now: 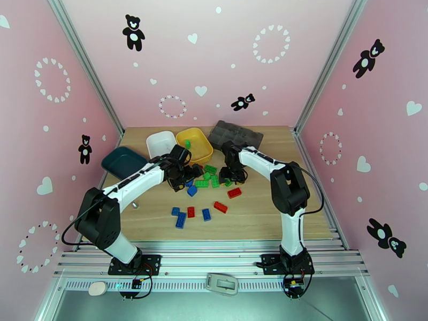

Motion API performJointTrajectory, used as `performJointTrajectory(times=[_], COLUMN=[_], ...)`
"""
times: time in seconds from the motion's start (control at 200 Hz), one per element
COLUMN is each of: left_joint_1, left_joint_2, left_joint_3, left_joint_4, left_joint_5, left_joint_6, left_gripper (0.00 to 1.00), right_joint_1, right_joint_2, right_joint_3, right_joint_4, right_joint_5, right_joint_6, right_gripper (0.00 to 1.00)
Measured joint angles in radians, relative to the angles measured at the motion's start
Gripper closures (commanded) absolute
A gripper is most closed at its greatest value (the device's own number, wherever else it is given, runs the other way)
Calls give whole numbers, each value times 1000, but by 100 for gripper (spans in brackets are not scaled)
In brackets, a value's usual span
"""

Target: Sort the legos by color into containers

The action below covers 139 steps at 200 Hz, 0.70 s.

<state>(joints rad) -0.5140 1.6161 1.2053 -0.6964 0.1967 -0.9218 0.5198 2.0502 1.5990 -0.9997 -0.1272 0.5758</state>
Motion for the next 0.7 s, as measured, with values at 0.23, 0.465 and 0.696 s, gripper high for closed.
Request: performJointTrajectory(times=[0.23,0.465,0.696], left_joint_1=[0,0,0], left_joint_2=[-22,-24,-24], left_joint_3=[-11,-11,-11], left_joint_4=[0,0,1], left_joint_5=[-3,-3,-3], left_joint_6=[-7,-7,-7], left_gripper=[2,2,2], right_joint_1=[0,0,-8], right_joint_2=[69,117,158], right_joint_3=[31,73,113], right_joint_4=[-5,-19,-29], right_joint_5=[25,44,60], right_joint_6=[-23,-40,-45], right_gripper=[32,32,36])
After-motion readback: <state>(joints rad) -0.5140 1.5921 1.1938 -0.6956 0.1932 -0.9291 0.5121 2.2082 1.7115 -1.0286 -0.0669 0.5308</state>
